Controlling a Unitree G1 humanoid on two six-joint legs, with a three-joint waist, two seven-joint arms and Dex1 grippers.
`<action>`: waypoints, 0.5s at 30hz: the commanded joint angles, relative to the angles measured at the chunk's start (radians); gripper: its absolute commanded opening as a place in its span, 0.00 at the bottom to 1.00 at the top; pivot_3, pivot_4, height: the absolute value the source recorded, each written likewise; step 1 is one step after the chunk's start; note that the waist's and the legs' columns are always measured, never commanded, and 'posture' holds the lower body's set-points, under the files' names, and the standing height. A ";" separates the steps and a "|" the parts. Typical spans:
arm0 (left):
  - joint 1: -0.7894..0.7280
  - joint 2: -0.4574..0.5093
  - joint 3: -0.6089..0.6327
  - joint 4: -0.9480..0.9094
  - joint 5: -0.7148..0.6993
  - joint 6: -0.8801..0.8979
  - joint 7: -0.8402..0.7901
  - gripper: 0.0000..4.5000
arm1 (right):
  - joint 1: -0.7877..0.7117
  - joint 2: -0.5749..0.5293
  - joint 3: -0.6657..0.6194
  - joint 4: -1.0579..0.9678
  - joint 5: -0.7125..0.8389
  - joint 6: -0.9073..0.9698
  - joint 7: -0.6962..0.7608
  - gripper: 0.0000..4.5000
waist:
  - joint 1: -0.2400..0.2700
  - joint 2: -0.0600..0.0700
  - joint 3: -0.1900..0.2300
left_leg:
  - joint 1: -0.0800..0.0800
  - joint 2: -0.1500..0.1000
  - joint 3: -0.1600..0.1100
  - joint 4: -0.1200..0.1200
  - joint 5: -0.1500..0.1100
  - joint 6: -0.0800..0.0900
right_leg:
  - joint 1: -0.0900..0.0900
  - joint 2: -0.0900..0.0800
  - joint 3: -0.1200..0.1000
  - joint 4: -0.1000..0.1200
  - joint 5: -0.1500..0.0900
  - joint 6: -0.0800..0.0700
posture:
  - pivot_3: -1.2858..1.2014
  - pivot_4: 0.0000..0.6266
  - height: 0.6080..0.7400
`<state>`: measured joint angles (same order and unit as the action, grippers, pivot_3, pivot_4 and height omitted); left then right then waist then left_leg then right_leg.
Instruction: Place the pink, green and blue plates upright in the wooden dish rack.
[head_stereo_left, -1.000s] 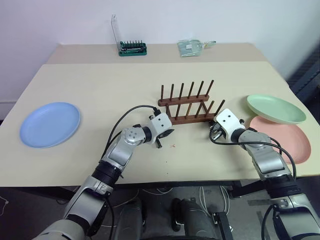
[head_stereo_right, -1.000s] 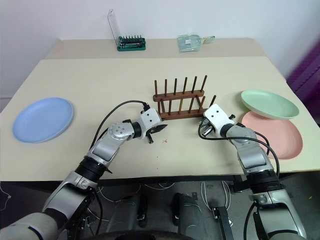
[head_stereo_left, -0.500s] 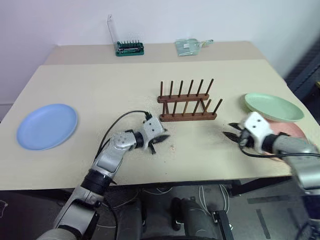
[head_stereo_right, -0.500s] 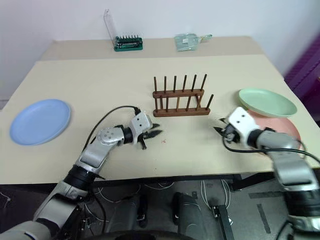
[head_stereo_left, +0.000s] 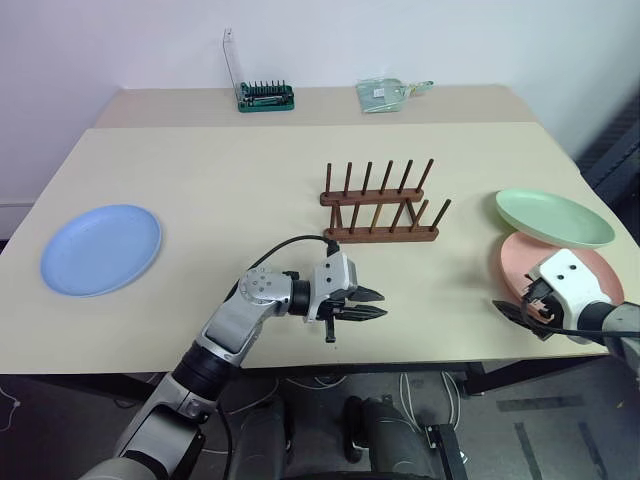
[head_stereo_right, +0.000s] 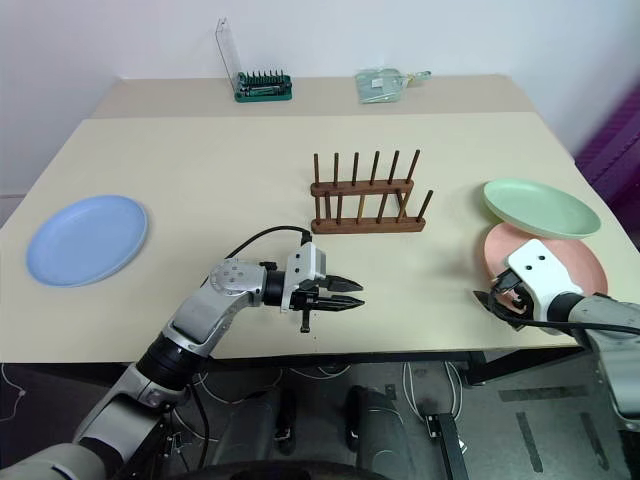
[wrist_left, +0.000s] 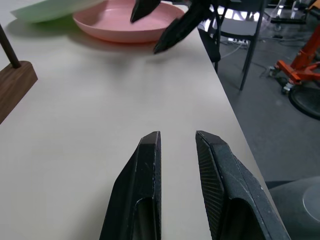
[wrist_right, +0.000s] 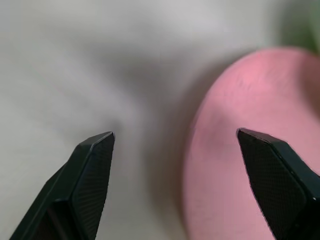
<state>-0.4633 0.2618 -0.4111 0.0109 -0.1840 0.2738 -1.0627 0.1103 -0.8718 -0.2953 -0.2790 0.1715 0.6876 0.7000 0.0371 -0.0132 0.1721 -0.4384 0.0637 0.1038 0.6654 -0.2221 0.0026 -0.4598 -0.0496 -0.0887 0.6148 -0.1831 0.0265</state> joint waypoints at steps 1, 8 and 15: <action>-0.003 -0.010 -0.003 -0.035 -0.009 -0.007 0.009 0.24 | -0.027 0.006 -0.005 0.027 -0.003 0.049 -0.033 0.76 | 0.000 0.000 0.000 | 0.000 0.000 0.000 0.000 0.000 0.000 | 0.000 0.000 0.000 0.000 0.000 0.000 | 0.52 0.24 0.92; 0.012 0.001 0.011 -0.056 -0.022 0.004 0.019 0.24 | -0.025 -0.004 -0.016 0.010 0.022 0.079 -0.015 0.02 | 0.001 0.000 0.000 | 0.000 0.000 -0.001 0.000 0.000 0.000 | 0.000 0.000 0.000 0.000 0.000 0.000 | 0.52 0.24 0.92; 0.010 0.005 0.018 -0.053 -0.030 0.001 0.018 0.24 | 0.027 -0.068 -0.067 -0.066 0.055 0.086 0.069 0.01 | 0.001 0.000 0.000 | 0.000 0.000 -0.001 0.000 0.000 0.000 | 0.000 0.000 0.000 0.000 0.000 0.000 | 0.52 0.24 0.92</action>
<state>-0.4453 0.2707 -0.4091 -0.0093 -0.1923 0.2799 -1.0424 0.1187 -0.9226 -0.3298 -0.2945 0.1945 0.7630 0.7258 0.0379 -0.0134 0.1719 -0.4388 0.0637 0.1028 0.6655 -0.2221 0.0027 -0.4597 -0.0492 -0.0887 0.6146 -0.1832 0.0266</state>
